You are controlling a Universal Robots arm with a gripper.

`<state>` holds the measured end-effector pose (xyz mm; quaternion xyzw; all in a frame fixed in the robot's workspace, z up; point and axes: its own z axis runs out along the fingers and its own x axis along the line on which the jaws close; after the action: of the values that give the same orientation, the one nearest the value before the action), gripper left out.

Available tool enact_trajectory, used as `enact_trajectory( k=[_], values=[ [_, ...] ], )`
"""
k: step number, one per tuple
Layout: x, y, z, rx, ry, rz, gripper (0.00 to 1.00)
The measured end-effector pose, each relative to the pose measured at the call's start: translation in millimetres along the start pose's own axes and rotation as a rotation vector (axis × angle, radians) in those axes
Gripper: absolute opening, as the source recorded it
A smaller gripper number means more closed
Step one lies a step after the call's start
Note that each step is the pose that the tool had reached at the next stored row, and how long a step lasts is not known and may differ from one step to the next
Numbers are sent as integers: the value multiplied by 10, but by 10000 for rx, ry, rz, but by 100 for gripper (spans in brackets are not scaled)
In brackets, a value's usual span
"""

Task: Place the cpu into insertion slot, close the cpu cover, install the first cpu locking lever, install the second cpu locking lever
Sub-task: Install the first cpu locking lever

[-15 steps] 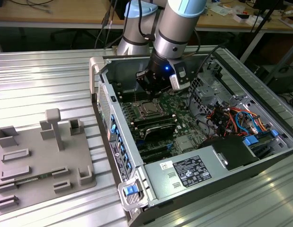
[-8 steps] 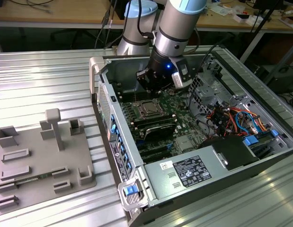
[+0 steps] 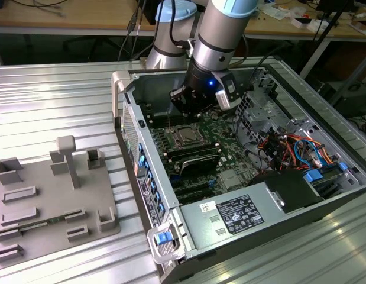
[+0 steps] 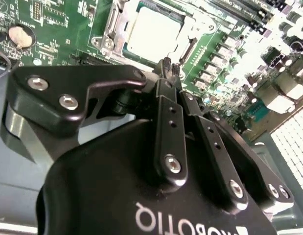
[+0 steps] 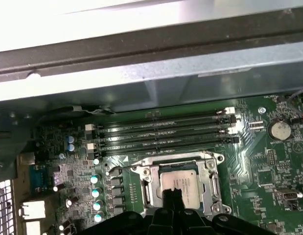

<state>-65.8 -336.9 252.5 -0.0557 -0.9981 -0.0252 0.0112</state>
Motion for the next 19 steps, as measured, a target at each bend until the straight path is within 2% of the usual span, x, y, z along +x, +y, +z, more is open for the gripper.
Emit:
enact_trajectory(
  k=[12,15,17,19],
  values=[
    [0,0,1,8,18,-367,11],
    [0,0,3,25,50,-1015,11],
    [0,0,6,44,85,-1727,11],
    [1,-1,6,46,89,-1810,11]
  ],
)
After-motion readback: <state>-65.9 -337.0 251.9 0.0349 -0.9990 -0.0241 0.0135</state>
